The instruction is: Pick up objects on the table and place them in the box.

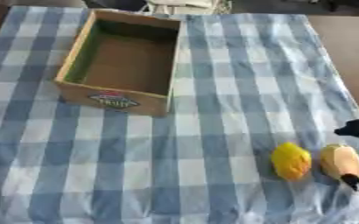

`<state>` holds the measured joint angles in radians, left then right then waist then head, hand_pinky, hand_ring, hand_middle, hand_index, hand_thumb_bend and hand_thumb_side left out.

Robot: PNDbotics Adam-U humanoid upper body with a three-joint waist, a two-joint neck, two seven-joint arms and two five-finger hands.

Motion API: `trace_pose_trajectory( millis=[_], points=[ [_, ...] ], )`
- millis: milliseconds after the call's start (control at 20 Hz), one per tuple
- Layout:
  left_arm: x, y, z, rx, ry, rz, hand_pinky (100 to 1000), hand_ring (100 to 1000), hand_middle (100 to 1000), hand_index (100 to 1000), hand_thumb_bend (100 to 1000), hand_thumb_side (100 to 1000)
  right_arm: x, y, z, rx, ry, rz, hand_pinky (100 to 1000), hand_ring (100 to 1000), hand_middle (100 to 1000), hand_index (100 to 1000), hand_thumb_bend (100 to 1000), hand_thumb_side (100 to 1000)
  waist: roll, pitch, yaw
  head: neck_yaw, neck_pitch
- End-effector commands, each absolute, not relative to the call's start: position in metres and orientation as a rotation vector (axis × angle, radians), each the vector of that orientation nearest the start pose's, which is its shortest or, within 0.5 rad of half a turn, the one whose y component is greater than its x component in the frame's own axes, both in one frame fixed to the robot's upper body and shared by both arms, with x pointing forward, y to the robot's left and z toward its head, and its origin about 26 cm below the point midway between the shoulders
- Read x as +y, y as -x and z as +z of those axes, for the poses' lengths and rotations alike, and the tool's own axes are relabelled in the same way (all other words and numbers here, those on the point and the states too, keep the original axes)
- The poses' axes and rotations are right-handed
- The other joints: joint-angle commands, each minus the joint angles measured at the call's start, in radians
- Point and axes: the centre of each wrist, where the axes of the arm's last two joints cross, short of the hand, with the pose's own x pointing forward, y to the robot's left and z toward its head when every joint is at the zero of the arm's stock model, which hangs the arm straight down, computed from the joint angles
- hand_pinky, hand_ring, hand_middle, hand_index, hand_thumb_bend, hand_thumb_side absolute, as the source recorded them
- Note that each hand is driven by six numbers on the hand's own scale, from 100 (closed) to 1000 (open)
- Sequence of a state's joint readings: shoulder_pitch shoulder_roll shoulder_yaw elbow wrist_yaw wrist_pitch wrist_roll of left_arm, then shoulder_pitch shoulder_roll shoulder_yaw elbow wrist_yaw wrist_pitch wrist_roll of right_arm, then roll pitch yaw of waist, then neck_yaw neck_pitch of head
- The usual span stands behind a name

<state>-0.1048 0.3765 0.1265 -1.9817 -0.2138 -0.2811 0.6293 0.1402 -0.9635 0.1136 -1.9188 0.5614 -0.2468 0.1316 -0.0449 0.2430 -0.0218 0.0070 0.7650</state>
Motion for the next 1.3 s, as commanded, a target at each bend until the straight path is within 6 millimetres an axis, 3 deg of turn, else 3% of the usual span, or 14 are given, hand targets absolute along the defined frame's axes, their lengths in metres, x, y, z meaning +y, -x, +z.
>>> trace_pose_trajectory(
  millis=[50,450,900,1300],
  points=[
    [0.316,-0.276,0.167,-2.491,-0.812,0.215,791,763,686,835,134,489,-0.377,-0.244,0.136,-1.474,0.769,1.634,898,938,835,943,293,521,0.002,-0.01,0.001,-0.002,0.005],
    [0.315,-0.276,0.167,-2.492,-0.804,0.217,791,763,687,836,132,492,-0.382,-0.245,0.129,-1.391,0.839,1.633,897,917,823,941,372,464,0.004,-0.005,0.003,0.0,0.005],
    [0.314,-0.277,0.167,-2.494,-0.793,0.22,792,764,687,836,131,494,-0.382,-0.245,0.124,-1.356,0.842,1.608,864,861,760,902,572,259,0.005,-0.002,0.004,0.002,0.005],
    [0.313,-0.277,0.167,-2.491,-0.784,0.224,793,765,687,836,129,499,-0.378,-0.247,0.125,-1.402,0.839,1.532,824,796,666,826,375,124,0.004,-0.002,0.007,-0.002,0.005]
  ],
)
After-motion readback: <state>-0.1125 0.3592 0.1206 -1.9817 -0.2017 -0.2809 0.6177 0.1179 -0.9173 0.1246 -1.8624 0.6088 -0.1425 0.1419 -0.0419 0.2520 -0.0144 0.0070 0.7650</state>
